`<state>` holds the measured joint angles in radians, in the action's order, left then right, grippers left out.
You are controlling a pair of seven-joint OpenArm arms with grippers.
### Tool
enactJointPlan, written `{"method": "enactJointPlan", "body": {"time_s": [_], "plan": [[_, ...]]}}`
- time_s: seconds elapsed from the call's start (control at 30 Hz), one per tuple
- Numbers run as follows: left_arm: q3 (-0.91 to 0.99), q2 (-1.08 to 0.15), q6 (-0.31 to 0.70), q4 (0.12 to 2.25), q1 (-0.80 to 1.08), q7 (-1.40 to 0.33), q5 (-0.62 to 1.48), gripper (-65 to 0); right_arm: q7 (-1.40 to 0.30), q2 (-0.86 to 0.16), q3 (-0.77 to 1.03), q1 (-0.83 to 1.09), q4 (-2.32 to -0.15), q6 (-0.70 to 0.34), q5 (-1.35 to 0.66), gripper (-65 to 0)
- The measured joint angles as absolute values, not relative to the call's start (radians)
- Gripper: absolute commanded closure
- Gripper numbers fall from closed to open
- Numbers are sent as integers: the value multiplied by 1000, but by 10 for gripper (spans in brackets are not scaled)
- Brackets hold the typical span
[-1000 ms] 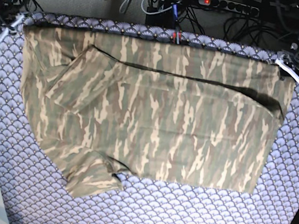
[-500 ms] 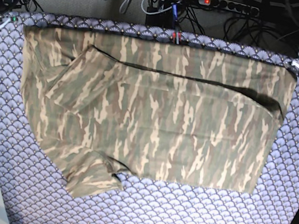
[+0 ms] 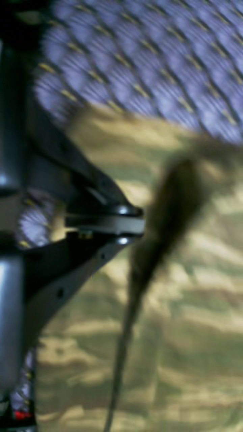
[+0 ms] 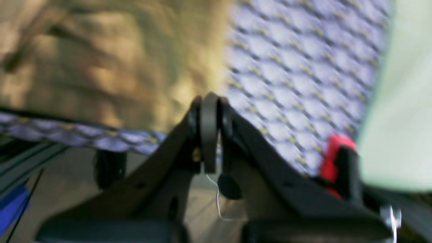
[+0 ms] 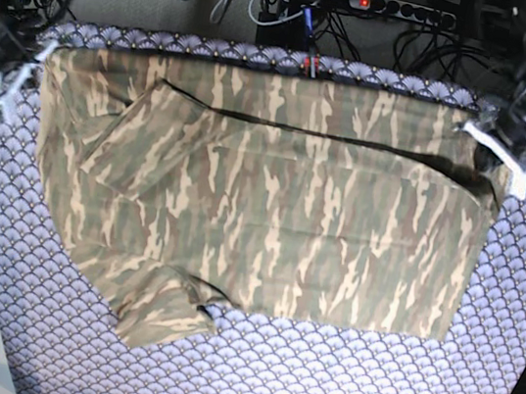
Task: Fold the T-shirt properly
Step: 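Move both grippers onto the folded edge and grasp it again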
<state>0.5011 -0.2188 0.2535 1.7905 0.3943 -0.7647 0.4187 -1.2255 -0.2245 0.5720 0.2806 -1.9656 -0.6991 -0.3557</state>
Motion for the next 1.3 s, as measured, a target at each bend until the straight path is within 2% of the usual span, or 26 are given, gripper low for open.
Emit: {"method": "enactJointPlan", "body": {"time_s": [0.17, 0.37, 1.3], "plan": [[406, -213, 244, 1713, 333, -794, 297, -5, -1228, -219, 443, 271, -1965, -699, -347, -3], [391, -186, 249, 1610, 255, -791, 237, -5, -1217, -223, 358, 214, -1955, -699, -343, -3], [322, -191, 244, 1551, 188, -782, 239, -5, -1215, -230, -192, 233, -1951, -699, -347, -3]]}}
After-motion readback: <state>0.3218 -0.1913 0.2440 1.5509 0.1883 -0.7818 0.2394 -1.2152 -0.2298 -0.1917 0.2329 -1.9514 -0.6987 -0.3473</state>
